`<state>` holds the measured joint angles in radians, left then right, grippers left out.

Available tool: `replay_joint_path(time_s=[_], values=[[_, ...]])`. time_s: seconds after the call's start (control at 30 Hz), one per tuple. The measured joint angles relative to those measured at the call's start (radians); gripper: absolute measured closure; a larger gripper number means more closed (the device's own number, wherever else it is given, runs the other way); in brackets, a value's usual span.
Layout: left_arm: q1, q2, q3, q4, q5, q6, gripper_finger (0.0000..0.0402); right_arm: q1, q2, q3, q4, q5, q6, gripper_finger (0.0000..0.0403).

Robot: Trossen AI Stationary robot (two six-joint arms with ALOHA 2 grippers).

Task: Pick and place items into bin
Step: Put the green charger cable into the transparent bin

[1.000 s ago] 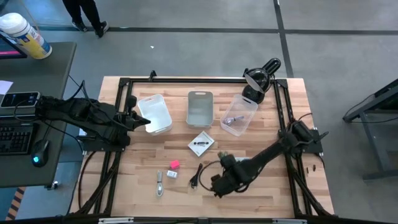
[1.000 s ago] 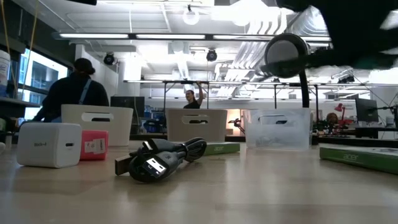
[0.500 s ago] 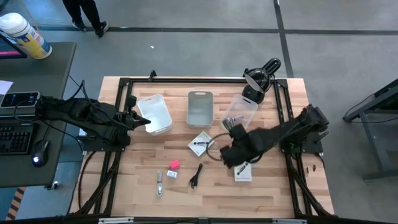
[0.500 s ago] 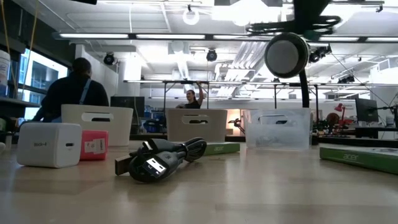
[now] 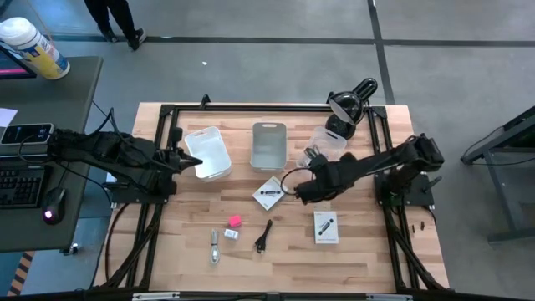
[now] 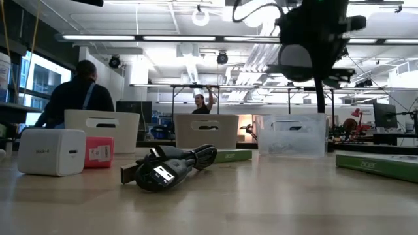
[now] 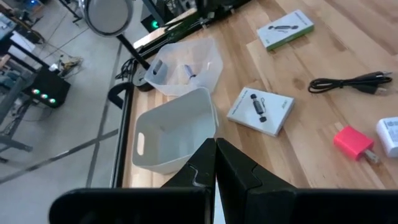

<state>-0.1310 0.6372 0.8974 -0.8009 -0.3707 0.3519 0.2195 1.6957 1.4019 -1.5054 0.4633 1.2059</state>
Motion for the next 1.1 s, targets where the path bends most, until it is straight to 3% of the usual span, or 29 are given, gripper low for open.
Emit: replay_joint_path(time_s=[0.13, 0.4, 0.77, 1.1], values=[[0.000, 0.000, 0.000, 0.000, -0.008, -0.018, 0.0401, -0.076, -0.061, -0.087, 0.188, -0.110, 0.038, 0.0390], [0.000, 0.000, 0.000, 0.000, -0.028, -0.023, 0.0401, -0.183, -0.132, -0.163, 0.242, -0.092, 0.153, 0.0385], [0.000, 0.000, 0.000, 0.000, -0.044, -0.021, 0.0401, -0.348, -0.127, -0.175, 0.337, -0.105, 0.041, 0.0383], [0.000, 0.000, 0.000, -0.001, -0.044, -0.020, 0.0401, -0.403, -0.086, -0.175, 0.380, -0.148, -0.059, 0.0381]])
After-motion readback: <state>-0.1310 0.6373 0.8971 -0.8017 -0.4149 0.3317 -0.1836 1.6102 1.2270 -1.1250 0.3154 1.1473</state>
